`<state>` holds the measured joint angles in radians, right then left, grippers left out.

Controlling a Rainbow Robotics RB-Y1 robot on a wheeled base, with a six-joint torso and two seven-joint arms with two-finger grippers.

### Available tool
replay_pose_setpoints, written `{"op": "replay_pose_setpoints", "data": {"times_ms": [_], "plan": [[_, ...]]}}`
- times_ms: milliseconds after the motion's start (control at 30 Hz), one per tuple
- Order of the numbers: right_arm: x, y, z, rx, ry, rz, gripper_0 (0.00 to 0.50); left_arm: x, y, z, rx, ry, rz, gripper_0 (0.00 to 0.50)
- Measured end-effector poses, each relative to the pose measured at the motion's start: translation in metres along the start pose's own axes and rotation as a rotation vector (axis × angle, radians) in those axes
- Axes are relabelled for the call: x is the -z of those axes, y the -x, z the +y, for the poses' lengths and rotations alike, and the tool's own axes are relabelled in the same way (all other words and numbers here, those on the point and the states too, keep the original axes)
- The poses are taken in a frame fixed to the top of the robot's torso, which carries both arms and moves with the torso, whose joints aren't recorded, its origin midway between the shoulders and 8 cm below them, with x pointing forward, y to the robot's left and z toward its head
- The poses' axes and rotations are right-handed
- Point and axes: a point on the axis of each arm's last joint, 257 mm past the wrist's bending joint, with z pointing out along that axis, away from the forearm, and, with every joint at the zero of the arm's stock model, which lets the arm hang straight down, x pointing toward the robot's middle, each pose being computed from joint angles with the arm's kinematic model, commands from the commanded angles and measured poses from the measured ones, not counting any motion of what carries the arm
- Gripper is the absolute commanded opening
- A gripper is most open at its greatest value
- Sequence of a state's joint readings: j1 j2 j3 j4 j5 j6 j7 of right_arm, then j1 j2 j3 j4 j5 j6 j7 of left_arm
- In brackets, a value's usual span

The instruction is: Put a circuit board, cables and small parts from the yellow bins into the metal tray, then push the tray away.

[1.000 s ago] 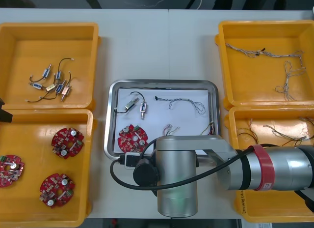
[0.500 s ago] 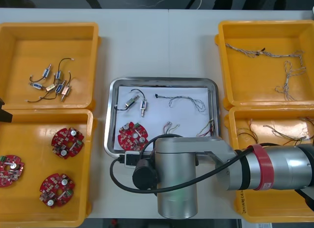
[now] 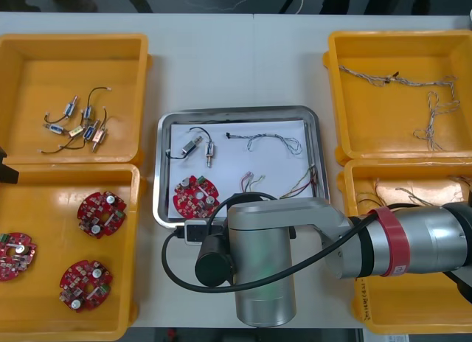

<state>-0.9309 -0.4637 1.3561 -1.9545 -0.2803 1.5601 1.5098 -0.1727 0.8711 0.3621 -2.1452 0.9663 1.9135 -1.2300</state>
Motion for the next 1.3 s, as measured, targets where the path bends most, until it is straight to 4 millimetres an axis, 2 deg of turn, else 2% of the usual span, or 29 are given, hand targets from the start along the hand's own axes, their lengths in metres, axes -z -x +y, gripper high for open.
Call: {"op": "replay_pose_setpoints", "data": {"times_ms": [667,1300], "plan": [[-0.012,-0.009,-0.057,-0.001,-0.110,0.043,0.000,0.000,0.000,0.000,0.000,0.000,0.000,0.500],[-0.021,-0.005,-0.119,-0.004,-0.210,0.039,0.000,0.000,0.000,0.000,0.000,0.000,0.000,0.500]]}}
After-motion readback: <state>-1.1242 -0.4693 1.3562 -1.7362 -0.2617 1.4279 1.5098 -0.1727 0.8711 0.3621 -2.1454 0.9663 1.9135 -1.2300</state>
